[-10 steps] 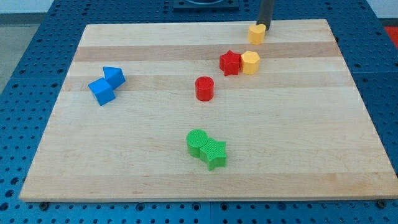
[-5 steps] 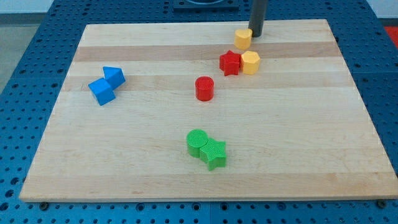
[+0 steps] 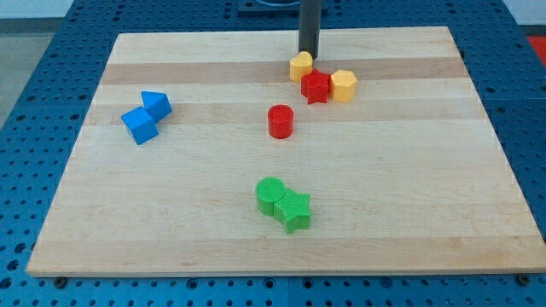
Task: Move the red circle towards the blue cube
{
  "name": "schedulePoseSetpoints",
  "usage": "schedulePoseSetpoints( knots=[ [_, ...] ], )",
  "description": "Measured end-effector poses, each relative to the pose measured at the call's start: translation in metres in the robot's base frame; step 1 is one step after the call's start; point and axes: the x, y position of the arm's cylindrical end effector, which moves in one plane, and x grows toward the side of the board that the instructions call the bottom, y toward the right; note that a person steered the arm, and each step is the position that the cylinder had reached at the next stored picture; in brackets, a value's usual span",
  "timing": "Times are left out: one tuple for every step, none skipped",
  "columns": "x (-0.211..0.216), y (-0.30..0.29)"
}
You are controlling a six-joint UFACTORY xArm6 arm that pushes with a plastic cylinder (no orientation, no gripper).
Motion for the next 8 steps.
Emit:
schedulePoseSetpoints(
  knots=[
    [-0.013, 0.010],
    [-0.013, 0.023],
    [-0.001, 0.023],
    [0.004, 0.021],
    [0.004, 0.006],
    [0.005, -0.021],
    [0.009, -0.041],
    [0.020, -0.063]
  ],
)
